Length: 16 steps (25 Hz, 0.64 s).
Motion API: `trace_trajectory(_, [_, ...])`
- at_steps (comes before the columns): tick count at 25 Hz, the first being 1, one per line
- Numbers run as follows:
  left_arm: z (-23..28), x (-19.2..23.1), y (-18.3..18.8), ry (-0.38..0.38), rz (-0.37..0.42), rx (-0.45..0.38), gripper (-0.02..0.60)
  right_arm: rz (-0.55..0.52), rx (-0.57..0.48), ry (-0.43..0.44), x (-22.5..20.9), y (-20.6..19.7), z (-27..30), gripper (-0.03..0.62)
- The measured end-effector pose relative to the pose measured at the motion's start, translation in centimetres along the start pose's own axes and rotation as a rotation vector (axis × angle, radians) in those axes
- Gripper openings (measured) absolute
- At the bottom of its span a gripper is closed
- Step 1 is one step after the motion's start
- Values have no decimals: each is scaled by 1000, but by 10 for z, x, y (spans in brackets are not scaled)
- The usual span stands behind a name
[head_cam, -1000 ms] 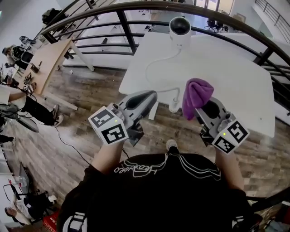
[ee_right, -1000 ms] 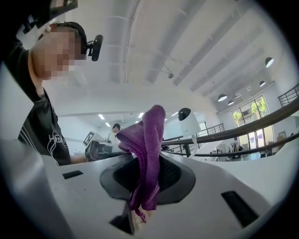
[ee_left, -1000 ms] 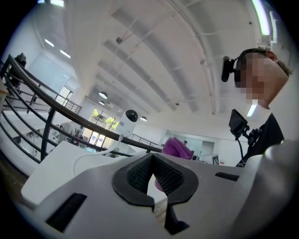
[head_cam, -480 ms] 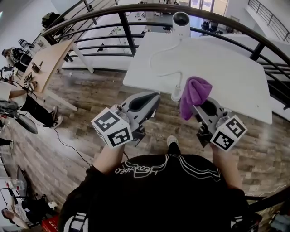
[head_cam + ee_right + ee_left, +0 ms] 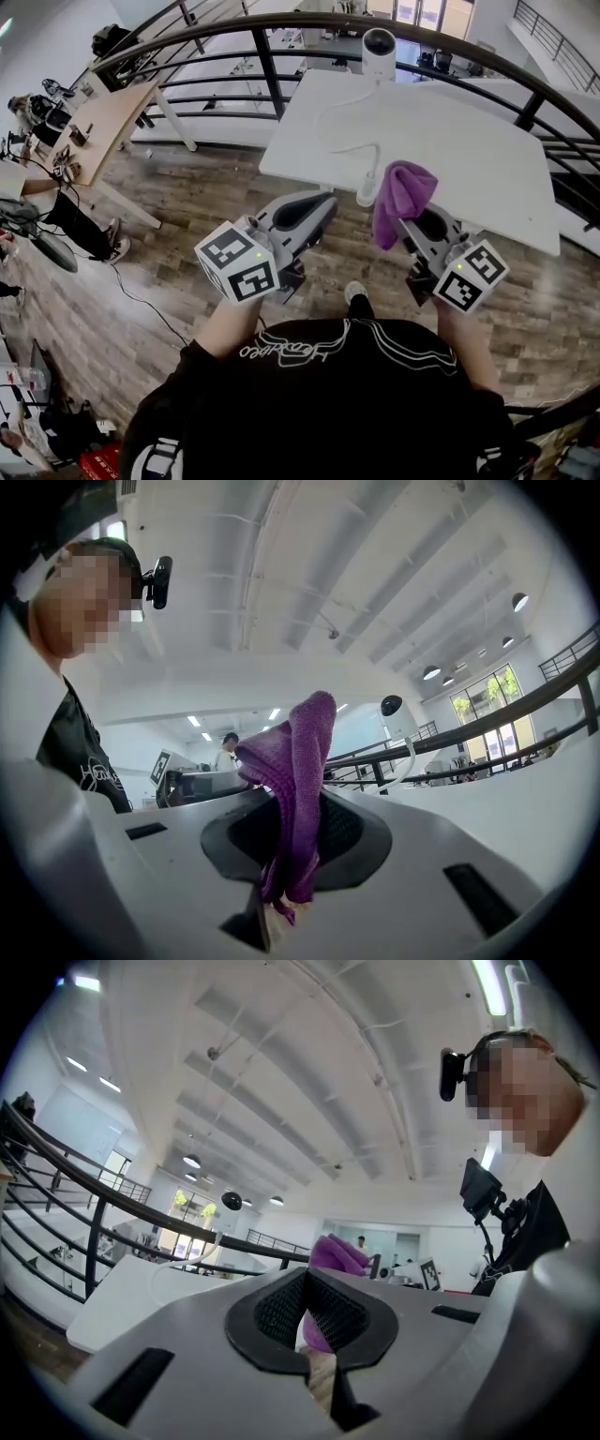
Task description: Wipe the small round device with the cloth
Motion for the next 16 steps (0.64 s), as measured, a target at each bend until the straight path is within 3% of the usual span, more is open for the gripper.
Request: trace_trajectory(16, [-13, -9, 0, 3, -7, -10, 9, -5, -8, 3, 14, 2, -3, 66])
Point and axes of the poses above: the fingertips, and each gripper's own axes: z forward along the fingers, x to its left, y out of its top, the point moved 2 cm from there along -z, backward along the fingers, and after that the axes turned 6 degrees about y, right-handed, at the moved point
